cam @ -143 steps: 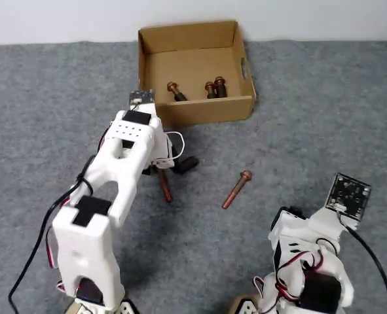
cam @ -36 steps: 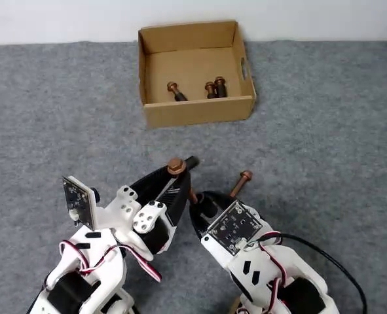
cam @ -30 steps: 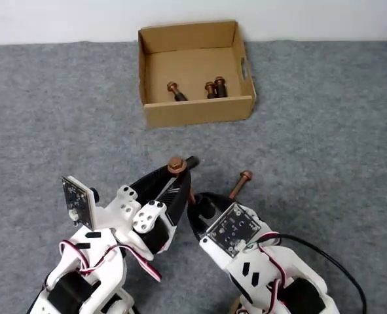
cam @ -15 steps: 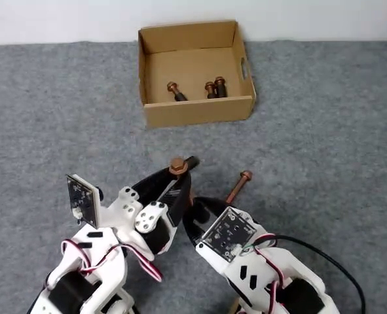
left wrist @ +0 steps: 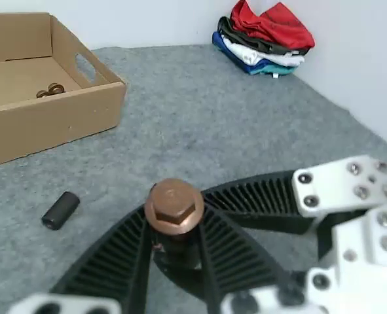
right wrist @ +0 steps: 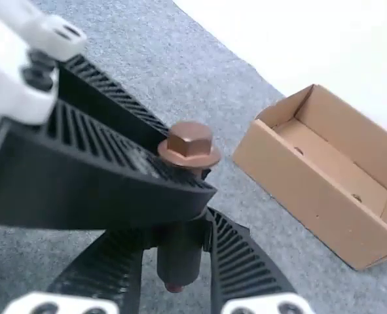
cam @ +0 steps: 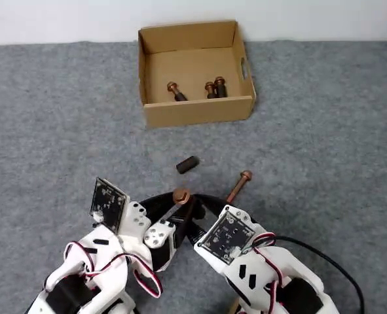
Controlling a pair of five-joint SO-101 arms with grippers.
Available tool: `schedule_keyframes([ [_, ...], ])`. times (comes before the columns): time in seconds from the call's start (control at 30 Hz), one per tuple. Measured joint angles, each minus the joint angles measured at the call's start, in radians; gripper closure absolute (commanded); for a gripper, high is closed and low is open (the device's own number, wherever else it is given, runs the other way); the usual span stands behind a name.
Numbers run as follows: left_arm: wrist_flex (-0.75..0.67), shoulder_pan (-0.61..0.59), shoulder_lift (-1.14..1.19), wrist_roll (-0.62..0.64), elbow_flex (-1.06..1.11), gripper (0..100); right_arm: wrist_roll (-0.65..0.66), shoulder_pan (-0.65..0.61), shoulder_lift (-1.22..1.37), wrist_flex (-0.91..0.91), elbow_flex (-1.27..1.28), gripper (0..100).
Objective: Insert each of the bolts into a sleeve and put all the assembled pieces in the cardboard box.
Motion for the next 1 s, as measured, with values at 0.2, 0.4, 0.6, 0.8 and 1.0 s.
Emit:
schedule_keyframes([
  [0.2, 0.083, -0.003, -0.003, -0.012, -0.008, 74, 0.008, 0.006, 0.000, 0.000, 0.002, 99.1],
  [0.4, 0.126, -0.003, -0.003, -0.012, -0.054, 74, 0.009, -0.002, -0.002, 0.002, 0.000, 99.1],
  [0.6, 0.170, -0.003, 0.000, -0.012, -0.133, 77, 0.008, 0.075, -0.002, 0.000, -0.002, 99.1],
  [0.8, 0.160, -0.133, 0.000, -0.058, -0.190, 100, -0.032, 0.265, -0.002, 0.006, 0.000, 99.1],
  [1.0, 0.044, -0.356, 0.000, -0.098, -0.187, 100, -0.227, 0.500, -0.002, 0.178, 0.000, 99.1],
])
